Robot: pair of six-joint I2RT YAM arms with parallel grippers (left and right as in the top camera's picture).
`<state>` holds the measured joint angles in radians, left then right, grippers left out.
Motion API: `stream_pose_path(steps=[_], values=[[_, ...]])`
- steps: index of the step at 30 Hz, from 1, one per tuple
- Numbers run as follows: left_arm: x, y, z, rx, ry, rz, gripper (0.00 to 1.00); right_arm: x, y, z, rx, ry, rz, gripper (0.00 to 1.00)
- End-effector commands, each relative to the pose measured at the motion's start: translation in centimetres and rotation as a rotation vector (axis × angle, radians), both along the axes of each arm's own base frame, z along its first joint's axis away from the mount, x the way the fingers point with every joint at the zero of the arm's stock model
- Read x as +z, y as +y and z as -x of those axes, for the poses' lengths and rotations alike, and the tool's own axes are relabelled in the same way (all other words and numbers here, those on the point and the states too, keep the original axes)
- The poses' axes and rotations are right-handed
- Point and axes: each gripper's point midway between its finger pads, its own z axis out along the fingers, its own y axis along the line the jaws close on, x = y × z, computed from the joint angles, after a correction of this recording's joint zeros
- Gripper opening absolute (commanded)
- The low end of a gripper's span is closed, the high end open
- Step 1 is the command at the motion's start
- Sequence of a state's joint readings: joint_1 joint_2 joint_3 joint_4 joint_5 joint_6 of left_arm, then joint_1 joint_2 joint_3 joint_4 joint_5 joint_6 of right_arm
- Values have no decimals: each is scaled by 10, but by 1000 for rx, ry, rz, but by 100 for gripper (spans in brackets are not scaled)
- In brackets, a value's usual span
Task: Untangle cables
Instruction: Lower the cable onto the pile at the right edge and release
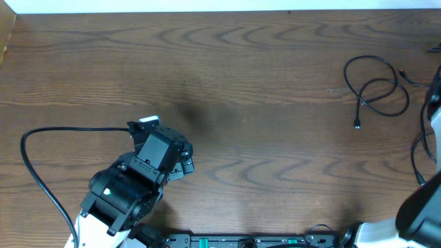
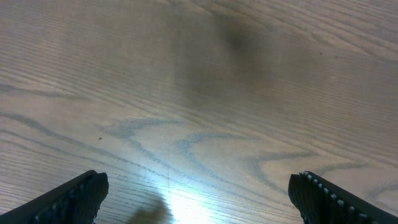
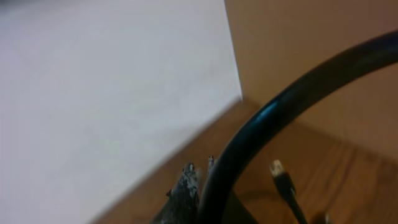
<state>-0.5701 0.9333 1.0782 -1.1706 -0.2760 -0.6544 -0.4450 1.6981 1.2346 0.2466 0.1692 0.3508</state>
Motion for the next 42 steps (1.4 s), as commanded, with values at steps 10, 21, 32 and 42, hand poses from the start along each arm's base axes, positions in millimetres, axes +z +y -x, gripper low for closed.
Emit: stream_pose_path(steps=[10,21,32,42], values=[[10,4,-4,19,-30,-6,97,-162,-16,6,-5,380,-175,29],[10,4,-4,19,-31,-6,97,-156,12,3,133,379,-248,100],[10,4,-4,19,-31,-6,97,-59,50,37,213,319,-230,99],[10,4,-4,19,-30,-6,97,-19,100,101,259,386,-289,99]])
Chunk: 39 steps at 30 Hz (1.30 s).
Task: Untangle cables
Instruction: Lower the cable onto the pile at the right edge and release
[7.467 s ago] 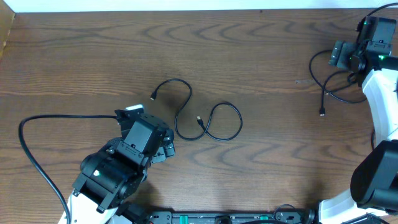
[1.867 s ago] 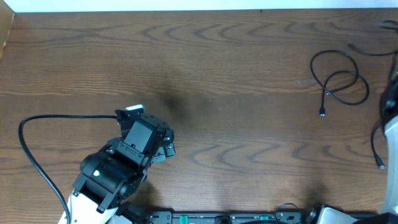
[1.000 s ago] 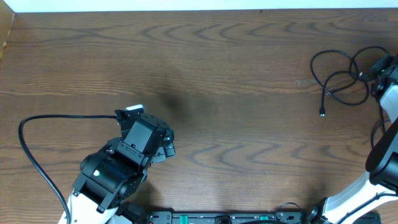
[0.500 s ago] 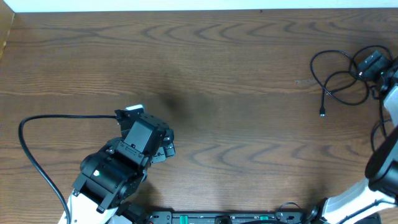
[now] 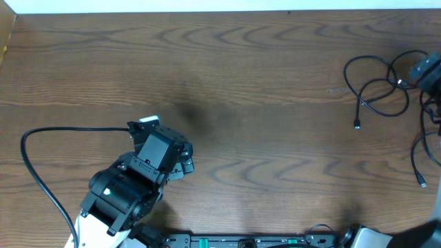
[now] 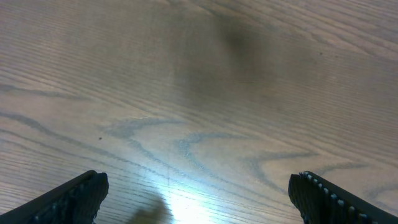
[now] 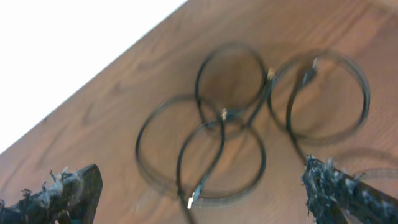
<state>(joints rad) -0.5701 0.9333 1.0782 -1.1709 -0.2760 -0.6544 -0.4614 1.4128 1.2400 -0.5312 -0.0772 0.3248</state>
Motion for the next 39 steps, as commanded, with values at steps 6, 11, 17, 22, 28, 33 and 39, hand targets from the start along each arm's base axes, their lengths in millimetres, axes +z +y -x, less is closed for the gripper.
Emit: stream_pose_path(steps=[6,11,17,22,28,33,39], values=[[10,4,-4,19,-31,-6,97,2,56,54,100,119,-144,99],[10,4,-4,19,-31,-6,97,-14,82,82,137,228,-259,99],[10,4,-4,19,-31,-6,97,-21,89,93,141,277,-297,99],[10,4,-4,19,-31,-6,97,-21,89,93,141,277,-297,99],[10,4,-4,19,-31,-6,97,-21,89,93,141,277,-297,99],[10,4,-4,19,-31,-6,97,-21,89,93,141,277,-297,99],[10,4,-4,19,-31,-6,97,-21,89,93,141,277,-297,99]])
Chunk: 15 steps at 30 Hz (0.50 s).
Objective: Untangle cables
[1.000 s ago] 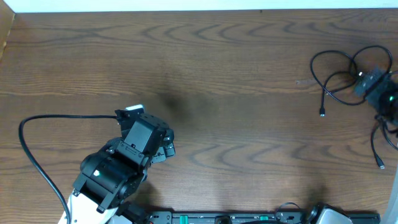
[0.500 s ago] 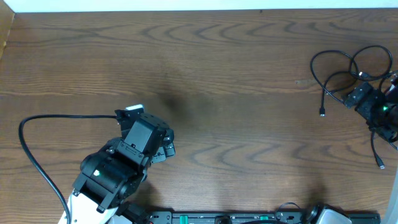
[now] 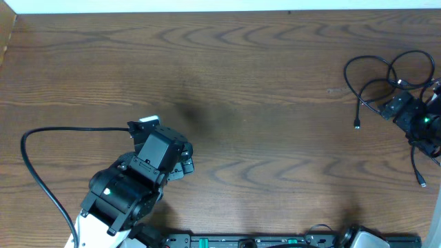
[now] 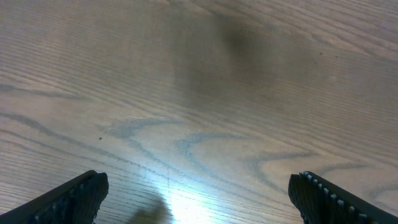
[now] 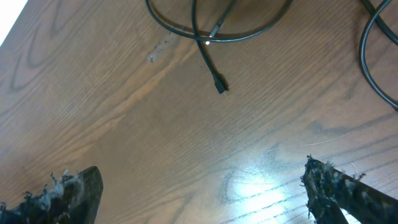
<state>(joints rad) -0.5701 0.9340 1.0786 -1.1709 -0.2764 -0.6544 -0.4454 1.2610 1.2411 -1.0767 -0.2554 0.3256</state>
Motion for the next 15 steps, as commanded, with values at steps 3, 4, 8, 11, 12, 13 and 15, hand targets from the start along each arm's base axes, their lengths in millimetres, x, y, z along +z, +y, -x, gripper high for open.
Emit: stream_pose_path(steps=[3,4,8,11,12,13,15], values=[[10,4,-4,19,-31,-5,97,5,3,-1,12,-15,-2,99],[10,4,-4,19,-31,-5,97,5,3,-1,12,-15,-2,99],[10,4,-4,19,-31,-5,97,5,3,-1,12,-15,-1,99],[10,3,-3,16,-31,-5,97,5,3,-1,12,-15,-2,99],[10,4,-3,20,-33,-4,97,5,3,-1,12,-15,-2,99],[11,6,-3,25,-38,-3,97,5,3,-1,12,-15,-2,99],[12,11,-3,32,-41,-9,97,5,3,-1,12,-15,-1,99]])
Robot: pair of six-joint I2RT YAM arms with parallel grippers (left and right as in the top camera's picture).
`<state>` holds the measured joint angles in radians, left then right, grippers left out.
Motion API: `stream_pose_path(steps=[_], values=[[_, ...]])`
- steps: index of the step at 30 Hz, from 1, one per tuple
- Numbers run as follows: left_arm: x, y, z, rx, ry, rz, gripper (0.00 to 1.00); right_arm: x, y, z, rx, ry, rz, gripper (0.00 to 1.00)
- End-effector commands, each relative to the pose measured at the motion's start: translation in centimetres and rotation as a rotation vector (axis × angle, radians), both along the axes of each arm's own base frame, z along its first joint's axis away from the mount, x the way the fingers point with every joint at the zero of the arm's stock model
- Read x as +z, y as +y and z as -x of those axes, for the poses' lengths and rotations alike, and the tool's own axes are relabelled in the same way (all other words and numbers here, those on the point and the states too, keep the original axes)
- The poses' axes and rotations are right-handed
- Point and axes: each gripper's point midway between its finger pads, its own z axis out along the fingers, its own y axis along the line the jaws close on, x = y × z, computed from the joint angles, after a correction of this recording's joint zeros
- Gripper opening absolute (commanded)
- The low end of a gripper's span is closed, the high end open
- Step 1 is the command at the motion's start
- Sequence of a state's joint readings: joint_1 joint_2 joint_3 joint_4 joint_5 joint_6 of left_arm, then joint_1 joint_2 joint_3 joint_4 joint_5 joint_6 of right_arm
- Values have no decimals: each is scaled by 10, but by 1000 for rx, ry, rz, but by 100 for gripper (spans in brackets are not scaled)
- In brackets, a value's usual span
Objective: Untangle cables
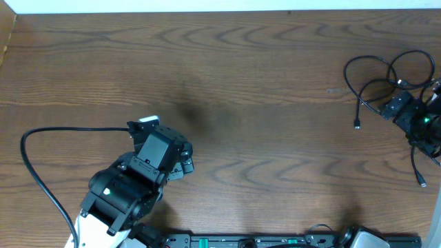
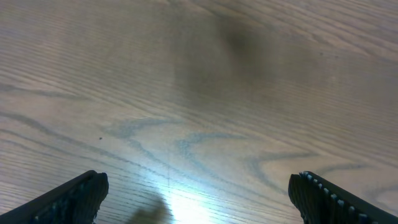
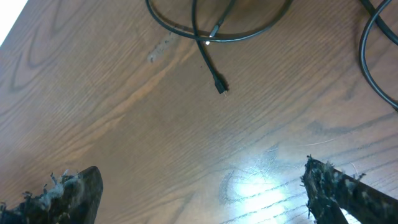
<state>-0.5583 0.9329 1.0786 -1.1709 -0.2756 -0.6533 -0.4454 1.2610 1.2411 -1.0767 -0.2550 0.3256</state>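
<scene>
Thin black cables (image 1: 375,83) lie in overlapping loops at the table's far right, with one plug end (image 1: 357,125) pointing toward me. The right wrist view shows the loops' lower arc (image 3: 249,30), that plug (image 3: 220,86) and another cable's curve (image 3: 371,74). My right gripper (image 1: 395,109) hangs open just right of the loops, and in its own view (image 3: 202,199) only bare wood lies between the fingers. My left gripper (image 1: 187,157) stands open at the front left, over bare wood (image 2: 199,199).
A further black cable (image 1: 415,162) runs along the right edge and ends in a plug near the front. A thick black lead (image 1: 34,162) curves from the left arm across the left side. A white wall borders the table's far edge (image 1: 207,12).
At first the right arm stood at the right edge, its camera facing the wall with a thick lead across the view. Then the gripper hung open above the loops. After that it was low, just right of them, and stays there. The left arm has not moved.
</scene>
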Motion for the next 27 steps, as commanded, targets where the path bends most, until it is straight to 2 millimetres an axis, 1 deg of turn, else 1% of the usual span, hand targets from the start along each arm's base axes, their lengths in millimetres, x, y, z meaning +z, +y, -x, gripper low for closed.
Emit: stream_pose_path(steps=[1,6,11,17,22,27], values=[[13,13,-2,37,-42,-9,97,5,3,-1,12,-15,-2,99],[10,26,-4,117,-78,34,97,5,3,-1,12,-15,-2,99],[12,33,-17,173,-222,104,97,5,3,-1,12,-15,-2,99],[10,39,-28,199,-419,177,97,5,3,-1,12,-15,-2,99],[4,49,-33,243,-568,229,97,5,3,-1,12,-15,-2,99],[-2,54,-37,253,-692,267,97,5,3,-1,12,-15,-2,99]])
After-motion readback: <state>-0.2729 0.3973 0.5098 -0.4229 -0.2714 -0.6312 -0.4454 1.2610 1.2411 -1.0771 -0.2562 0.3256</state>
